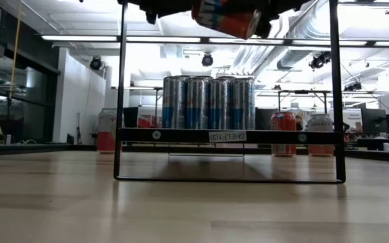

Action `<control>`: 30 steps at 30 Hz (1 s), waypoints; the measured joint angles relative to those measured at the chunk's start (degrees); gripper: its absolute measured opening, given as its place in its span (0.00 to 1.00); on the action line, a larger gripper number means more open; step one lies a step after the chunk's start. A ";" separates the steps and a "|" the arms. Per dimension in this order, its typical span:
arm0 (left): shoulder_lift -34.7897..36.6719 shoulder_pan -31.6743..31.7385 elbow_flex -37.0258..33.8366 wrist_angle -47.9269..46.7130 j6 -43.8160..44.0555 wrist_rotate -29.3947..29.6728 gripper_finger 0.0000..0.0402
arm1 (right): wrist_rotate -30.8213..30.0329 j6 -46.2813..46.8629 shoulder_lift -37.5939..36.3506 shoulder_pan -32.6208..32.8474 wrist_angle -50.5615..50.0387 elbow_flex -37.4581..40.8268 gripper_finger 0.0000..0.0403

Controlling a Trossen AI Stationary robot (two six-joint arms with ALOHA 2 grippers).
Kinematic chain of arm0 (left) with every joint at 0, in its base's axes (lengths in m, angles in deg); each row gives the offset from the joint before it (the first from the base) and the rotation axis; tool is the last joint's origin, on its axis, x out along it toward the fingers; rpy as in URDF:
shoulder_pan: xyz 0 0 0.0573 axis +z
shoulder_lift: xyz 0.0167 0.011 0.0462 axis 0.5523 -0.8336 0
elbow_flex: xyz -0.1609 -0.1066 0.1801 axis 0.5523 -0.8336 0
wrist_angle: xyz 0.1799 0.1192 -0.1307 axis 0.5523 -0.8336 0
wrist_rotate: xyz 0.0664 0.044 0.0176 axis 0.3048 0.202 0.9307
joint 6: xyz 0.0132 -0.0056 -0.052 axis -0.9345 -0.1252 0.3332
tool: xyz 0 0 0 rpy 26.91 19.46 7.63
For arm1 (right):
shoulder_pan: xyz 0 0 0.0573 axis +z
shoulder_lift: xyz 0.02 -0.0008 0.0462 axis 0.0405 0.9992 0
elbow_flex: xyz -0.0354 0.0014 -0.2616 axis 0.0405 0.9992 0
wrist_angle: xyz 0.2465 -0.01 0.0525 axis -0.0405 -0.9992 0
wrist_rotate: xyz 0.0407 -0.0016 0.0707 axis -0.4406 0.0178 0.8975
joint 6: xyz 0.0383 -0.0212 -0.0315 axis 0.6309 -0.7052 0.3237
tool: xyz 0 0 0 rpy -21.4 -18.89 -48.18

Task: Place canned beverage on shelf
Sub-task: Put the left red soda can on the shelf

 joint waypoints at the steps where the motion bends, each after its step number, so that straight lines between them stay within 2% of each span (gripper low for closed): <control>1: 0.00 0.04 0.00 0.28 0.02 0.03 0.16 | -0.17 0.00 0.21 -0.04 0.26 0.00 0.74; 4: 0.26 0.00 0.00 -0.11 0.15 0.39 0.13 | -0.21 -0.07 0.41 -0.06 0.38 0.00 0.74; 7: 1.97 0.19 0.11 -1.56 0.17 0.22 0.16 | 0.00 -0.08 0.52 -0.03 1.24 -0.11 0.74; 12: 7.65 0.34 0.20 -7.88 0.98 5.55 0.29 | 0.65 -0.44 0.54 0.10 2.37 -0.09 0.74; 17: 14.02 0.30 0.20 -12.49 8.75 9.15 0.46 | 0.89 -0.31 0.54 0.08 4.92 -0.11 0.74; 23: 16.24 0.38 0.21 -15.54 20.52 6.67 0.63 | 1.39 -0.28 0.54 0.04 6.31 -0.11 0.74; 30: 13.01 2.05 0.20 -14.70 26.28 -0.08 0.72 | 2.03 0.18 0.54 0.06 8.02 -0.13 0.74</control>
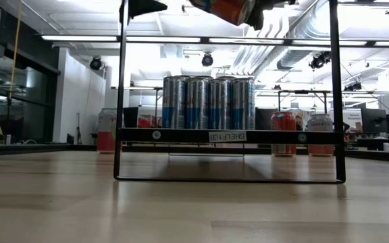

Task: Place canned beverage on shelf
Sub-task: Put the left red soda can on the shelf

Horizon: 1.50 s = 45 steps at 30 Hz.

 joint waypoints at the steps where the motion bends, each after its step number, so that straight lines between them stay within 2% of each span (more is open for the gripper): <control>1: -0.48 -0.02 0.00 1.08 0.44 -0.33 0.72 | 0.00 0.21 0.00 0.00 0.34 0.00 0.74; 7: -2.18 -0.40 0.00 8.68 1.30 -3.00 0.74 | -0.63 0.01 0.00 0.00 6.94 -0.02 0.74; 14: -4.73 -1.05 0.00 16.70 1.28 -3.08 0.74 | -0.92 0.01 0.00 0.00 17.90 -0.09 0.74; 20: -10.93 -0.96 0.00 35.43 0.70 -3.06 0.74 | -1.38 -0.01 0.02 0.00 25.95 -0.09 0.74; 26: -16.55 -0.90 0.21 48.84 0.75 -3.04 0.74 | -2.16 0.34 0.87 0.00 28.95 -0.15 0.74; 35: -21.15 -0.92 7.38 47.55 -3.83 -4.59 0.74 | -1.07 2.59 5.84 1.48 34.24 -0.20 0.74; 41: -21.23 -0.90 7.74 46.05 -7.29 -5.87 0.74 | -1.02 2.57 5.79 1.64 34.76 -0.17 0.74; 45: -21.23 -0.90 7.74 45.66 -7.47 -5.70 0.66 | -0.40 2.83 5.75 1.64 34.60 -0.17 0.74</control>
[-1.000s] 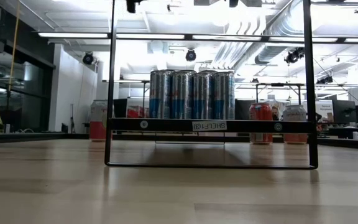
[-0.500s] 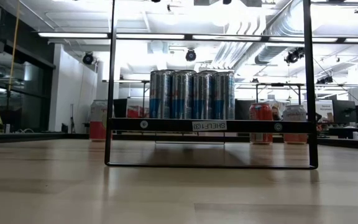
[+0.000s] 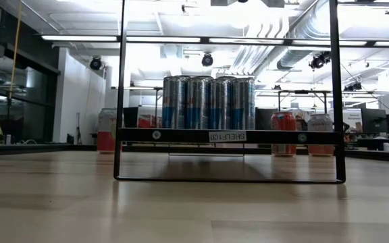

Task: Place canned beverage on shelf
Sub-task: Put the left red soda can on the shelf

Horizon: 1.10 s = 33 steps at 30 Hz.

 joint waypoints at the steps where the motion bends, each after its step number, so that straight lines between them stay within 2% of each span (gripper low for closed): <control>1: 0.02 0.00 0.00 0.00 -0.27 0.06 0.62 | 0.28 0.03 -0.02 0.00 0.00 -0.02 0.74; 4: 0.02 0.26 0.00 0.11 -0.28 0.16 0.49 | 0.40 0.12 -0.09 0.00 0.02 0.00 0.74; 16: 0.09 1.78 -0.02 -0.37 2.84 0.68 0.49 | -0.23 6.67 -0.09 -0.09 -1.14 0.00 0.74; 24: 0.22 2.51 -0.02 -1.09 2.51 -1.12 0.49 | -0.17 5.10 -0.24 -0.18 -1.80 0.00 0.75; 27: 0.10 2.56 -0.02 -1.78 1.72 -0.83 0.49 | -0.46 6.41 -0.88 -0.57 -4.19 0.00 0.80; 33: 0.57 2.80 -0.13 -3.10 -0.21 0.65 0.49 | -2.70 7.43 -4.80 -0.85 -12.17 0.09 0.97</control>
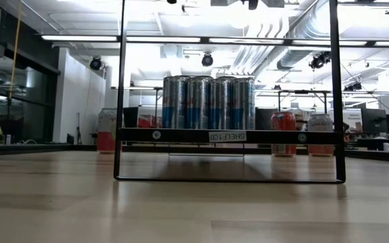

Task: Place canned beverage on shelf
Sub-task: Put the left red soda can on the shelf

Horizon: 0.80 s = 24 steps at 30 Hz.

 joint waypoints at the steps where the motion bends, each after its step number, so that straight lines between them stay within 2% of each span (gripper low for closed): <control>1: 0.39 0.20 0.02 -0.58 -0.54 0.03 0.49 | 0.04 -0.40 -1.06 -0.06 -1.95 0.00 0.98; 6: 4.04 0.92 0.10 -8.76 -5.03 0.76 0.49 | 0.08 -7.32 -7.47 -0.30 -12.20 0.03 0.96; 11: 11.60 0.70 -0.09 -32.62 -7.19 1.16 0.49 | 0.06 -10.48 -15.00 -0.33 -25.75 0.00 0.96; 13: 13.86 -0.40 -2.84 -36.75 -4.89 1.01 0.49 | 0.06 -9.88 -17.58 -0.33 -29.82 0.00 0.96; 15: 16.40 -2.21 -7.66 -34.70 -2.57 1.38 0.49 | 0.00 -8.53 -19.51 -0.33 -33.56 0.00 0.96; 19: 19.56 -6.73 -20.07 -19.48 1.08 8.02 0.49 | -2.22 -7.16 -21.81 -0.33 -37.18 0.00 0.96; 21: 19.19 -8.33 -25.46 -14.84 0.00 12.20 0.49 | -3.80 -7.33 -22.20 -0.33 -37.88 0.00 0.96; 24: 16.86 -9.37 -29.37 -13.83 -5.28 15.18 0.49 | -6.53 -7.67 -22.00 -0.35 -37.89 0.01 0.96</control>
